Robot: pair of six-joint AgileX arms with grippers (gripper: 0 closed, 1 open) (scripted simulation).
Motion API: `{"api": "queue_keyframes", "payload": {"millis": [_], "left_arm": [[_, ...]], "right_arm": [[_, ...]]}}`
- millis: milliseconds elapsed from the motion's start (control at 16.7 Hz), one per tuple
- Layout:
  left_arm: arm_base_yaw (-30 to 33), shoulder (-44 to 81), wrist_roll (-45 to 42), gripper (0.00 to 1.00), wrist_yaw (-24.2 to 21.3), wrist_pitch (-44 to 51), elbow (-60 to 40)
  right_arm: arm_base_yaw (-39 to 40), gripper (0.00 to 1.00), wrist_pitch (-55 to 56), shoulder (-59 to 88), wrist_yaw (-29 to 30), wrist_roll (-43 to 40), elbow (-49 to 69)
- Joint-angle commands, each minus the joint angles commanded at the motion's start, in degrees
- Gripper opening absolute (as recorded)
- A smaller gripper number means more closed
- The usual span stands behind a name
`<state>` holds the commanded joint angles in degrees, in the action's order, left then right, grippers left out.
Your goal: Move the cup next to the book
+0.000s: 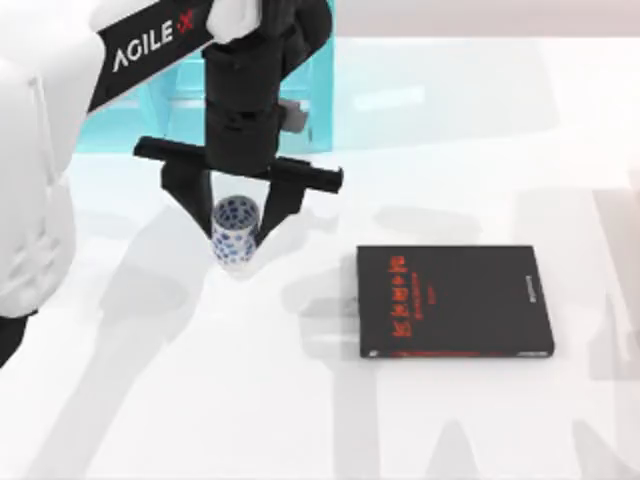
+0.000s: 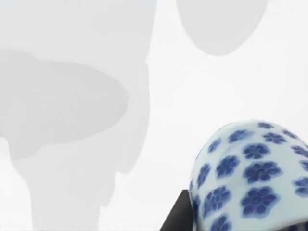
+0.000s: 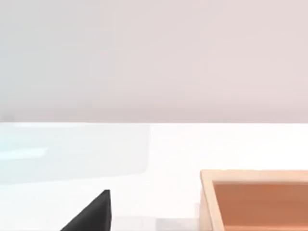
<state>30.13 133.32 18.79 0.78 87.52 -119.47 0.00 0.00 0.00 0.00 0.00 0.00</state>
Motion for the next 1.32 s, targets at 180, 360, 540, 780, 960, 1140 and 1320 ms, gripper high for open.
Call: {"api": "queue_keyframes", "payload": {"millis": [180, 360, 540, 780, 960, 1140, 1320], "left_arm": [[3.0, 0.5, 8.1, 0.00, -0.6, -1.0, -5.2], [4.7, 0.9, 13.1, 0.00, -1.1, -1.7, -8.8], [5.2, 0.8, 14.8, 0.00, -1.3, -2.1, -10.0], [5.2, 0.8, 14.8, 0.00, -1.3, -2.1, -10.0], [4.8, 0.7, 14.8, 0.00, -1.1, -3.0, -8.9], [4.8, 0.2, 14.8, 0.00, -1.2, -8.6, -3.2], [5.1, 0.3, 14.7, 0.00, -1.2, -15.4, 3.9]], "right_arm": [[0.0, 1.00, 0.0, 0.0, 0.0, 0.0, 0.0], [0.0, 1.00, 0.0, 0.0, 0.0, 0.0, 0.0], [0.0, 1.00, 0.0, 0.0, 0.0, 0.0, 0.0], [0.0, 1.00, 0.0, 0.0, 0.0, 0.0, 0.0], [0.0, 1.00, 0.0, 0.0, 0.0, 0.0, 0.0], [0.0, 1.00, 0.0, 0.0, 0.0, 0.0, 0.0], [0.0, 1.00, 0.0, 0.0, 0.0, 0.0, 0.0]]}}
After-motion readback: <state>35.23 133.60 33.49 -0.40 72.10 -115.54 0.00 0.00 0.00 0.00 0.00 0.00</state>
